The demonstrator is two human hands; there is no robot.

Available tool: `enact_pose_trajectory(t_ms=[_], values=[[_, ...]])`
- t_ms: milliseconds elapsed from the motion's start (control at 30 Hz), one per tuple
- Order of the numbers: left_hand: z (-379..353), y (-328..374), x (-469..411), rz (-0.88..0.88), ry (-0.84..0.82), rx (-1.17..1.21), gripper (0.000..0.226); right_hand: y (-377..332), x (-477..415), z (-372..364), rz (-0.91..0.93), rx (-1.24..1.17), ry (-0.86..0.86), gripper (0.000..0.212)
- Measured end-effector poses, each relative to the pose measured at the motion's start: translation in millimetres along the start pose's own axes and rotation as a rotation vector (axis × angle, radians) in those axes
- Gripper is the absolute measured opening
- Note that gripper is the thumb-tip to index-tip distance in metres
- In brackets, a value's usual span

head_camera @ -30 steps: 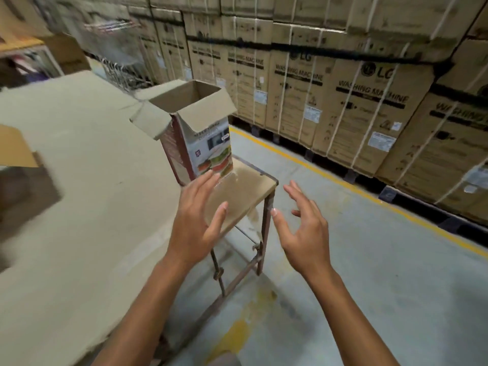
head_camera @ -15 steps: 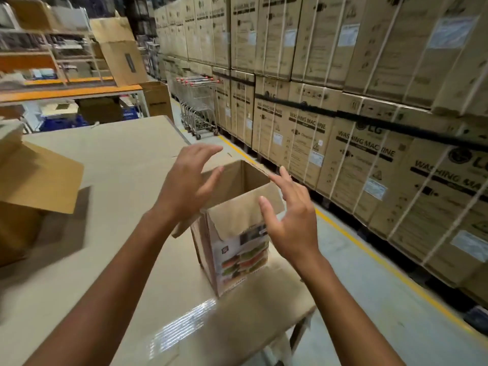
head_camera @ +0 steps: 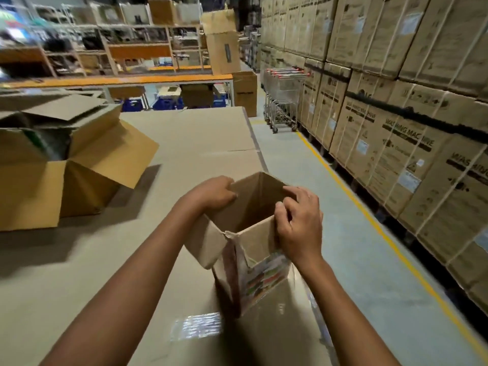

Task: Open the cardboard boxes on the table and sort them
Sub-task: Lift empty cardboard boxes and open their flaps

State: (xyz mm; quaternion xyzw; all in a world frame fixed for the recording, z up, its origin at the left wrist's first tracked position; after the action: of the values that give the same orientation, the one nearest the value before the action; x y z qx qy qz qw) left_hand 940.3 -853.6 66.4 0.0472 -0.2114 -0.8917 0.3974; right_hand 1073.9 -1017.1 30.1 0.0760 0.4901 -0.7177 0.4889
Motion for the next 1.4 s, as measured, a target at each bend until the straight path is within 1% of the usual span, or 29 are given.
enact_pose_trajectory(t_ms=[100,200,233,333,433,500,600,667,767,867,933,1033,1067,1100,1200,1233,1300,1400], values=[[0.6,-7.3,40.5,0.158,0.137,0.077,0.019,7.9,-10.9,-7.8,0.028,-0.221,-0.136,0.041],[-8.9,-10.8,91.7,0.288,0.284,0.166,0.018,0.5,-13.4,-16.4,0.042,-0.442,-0.24,0.04],[-13.2,-12.3,109.9,0.321,0.327,0.223,0.019,-7.4,-10.8,-19.4,0.058,-0.493,-0.277,0.041],[-25.4,-25.5,166.0,0.446,0.486,0.492,0.021,-45.7,7.7,-28.1,0.166,-0.653,-0.366,0.045],[-36.6,-35.7,222.6,0.583,0.71,0.713,0.025,-90.9,39.7,-34.7,0.259,-0.809,-0.42,0.049],[-42.9,-42.6,258.9,0.661,0.889,0.798,0.026,-117.3,64.2,-42.2,0.232,-0.829,-0.486,0.058],[-37.8,-62.0,318.0,0.74,1.186,0.763,0.022,-150.5,101.3,-62.5,0.113,-0.86,-0.654,0.067],[-28.4,-72.5,358.8,0.757,1.341,0.723,0.031,-176.3,125.4,-76.8,0.085,-0.907,-0.795,0.067],[-21.7,-89.6,421.2,0.781,1.548,0.705,0.024,-227.6,163.1,-92.5,0.139,-0.954,-0.981,0.06],[-23.3,-113.1,486.8,0.807,1.715,0.719,0.02,-287.9,204.9,-107.1,0.195,-0.957,-1.079,0.06],[-26.5,-131.7,532.0,0.835,1.784,0.714,0.024,-327.9,237.9,-119.7,0.22,-0.954,-1.129,0.059],[-35.0,-163.2,601.3,0.922,1.821,0.65,0.033,-385.0,291.7,-143.8,0.217,-0.918,-1.238,0.073],[-39.5,-173.3,622.8,0.958,1.822,0.638,0.039,-402.7,309.8,-150.4,0.222,-0.892,-1.273,0.074],[-46.1,-183.9,644.4,0.989,1.823,0.633,0.043,-419.2,327.4,-158.3,0.233,-0.86,-1.301,0.07],[-72.2,-219.2,704.4,1.105,1.797,0.658,0.032,-461.1,384.7,-179.8,0.271,-0.811,-1.378,0.047],[-82.0,-229.6,721.7,1.152,1.784,0.671,0.031,-471.9,404.7,-186.1,0.286,-0.789,-1.41,0.044],[-100.3,-246.8,753.0,1.243,1.781,0.692,0.035,-486.9,446.3,-204.0,0.312,-0.728,-1.486,0.051],[-122.9,-267.1,789.4,1.35,1.823,0.697,0.039,-500.2,502.2,-226.9,0.363,-0.641,-1.616,0.052]])
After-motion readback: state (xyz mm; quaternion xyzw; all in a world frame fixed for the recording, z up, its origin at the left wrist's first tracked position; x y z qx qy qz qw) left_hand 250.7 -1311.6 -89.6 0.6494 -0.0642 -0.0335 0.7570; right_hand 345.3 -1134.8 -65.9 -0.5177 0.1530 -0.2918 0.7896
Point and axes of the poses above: each hand's wrist, its own x-axis away from the middle knuckle, its own z-axis out of the back of the hand, y = z × x, the point moved 4 cm from there along -x, towards the middle knuckle, and after that the axes turned 3 degrees about -z, right-handed, at the moved point
